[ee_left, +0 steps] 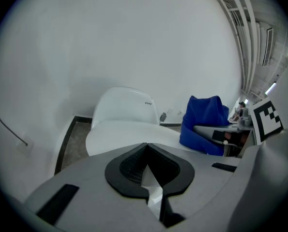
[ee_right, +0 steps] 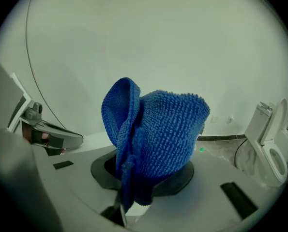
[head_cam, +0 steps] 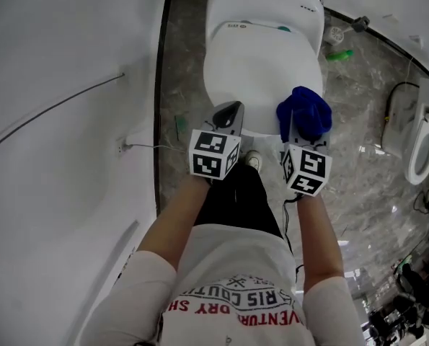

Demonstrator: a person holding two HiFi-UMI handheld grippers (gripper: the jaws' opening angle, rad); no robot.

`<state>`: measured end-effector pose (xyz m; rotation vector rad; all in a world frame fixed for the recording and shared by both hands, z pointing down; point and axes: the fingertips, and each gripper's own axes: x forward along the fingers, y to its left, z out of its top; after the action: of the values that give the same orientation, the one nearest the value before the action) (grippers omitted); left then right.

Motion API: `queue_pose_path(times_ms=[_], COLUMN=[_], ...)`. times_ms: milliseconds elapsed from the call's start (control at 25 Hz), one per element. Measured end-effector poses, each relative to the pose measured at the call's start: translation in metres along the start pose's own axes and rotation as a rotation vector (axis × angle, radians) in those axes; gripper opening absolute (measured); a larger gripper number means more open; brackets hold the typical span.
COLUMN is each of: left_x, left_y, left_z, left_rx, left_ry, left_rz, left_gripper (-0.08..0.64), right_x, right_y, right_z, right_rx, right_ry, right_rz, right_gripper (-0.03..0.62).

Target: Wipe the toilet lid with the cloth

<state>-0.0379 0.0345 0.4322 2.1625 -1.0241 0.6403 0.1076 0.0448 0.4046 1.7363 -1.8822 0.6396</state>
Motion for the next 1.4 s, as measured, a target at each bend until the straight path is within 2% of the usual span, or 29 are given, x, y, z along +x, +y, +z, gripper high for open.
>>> queue_pose_path(times_ms=[80, 280, 440, 880, 1120, 1400], left_x=[0.004, 0.013, 0.021, 0.051, 0.072, 0.098], left_y=[0.002, 0.007, 0.012, 0.028, 0.039, 0.050], left_z=[-0.019, -0.055, -0.087, -0.157, -0.192, -0.220], left_rx=[-0.001, -0.093, -0.102, -0.118, -0.134, -0.120], left_ry=[0.010, 0.012, 0.059, 0.079, 0.095, 0.150], left_rz=[0.020, 0.082, 0.114, 0.118, 0.117, 0.134], left_gripper=[0.006, 0.006, 0.006, 0.006, 0.006, 0.006], right_x=[0.002, 0.005, 0.009, 0.036, 0.053, 0.075], right_y=[0.001, 0.004, 0.010, 0.016, 0.020, 0.019], right_z=[-0.015, -0.053, -0.087, -0.160, -0.198, -0.230], right_rx=[0.012, 0.005, 0.016, 0.042, 0.007, 0.049], right_ry=[0.009, 0.028, 0.077, 0.142, 0.156, 0.196], right_rz=[0.027, 0.058, 0.101, 0.177, 0.171, 0.161], right_gripper=[0.094, 0.094, 0.094, 0.095, 0.095, 0.095])
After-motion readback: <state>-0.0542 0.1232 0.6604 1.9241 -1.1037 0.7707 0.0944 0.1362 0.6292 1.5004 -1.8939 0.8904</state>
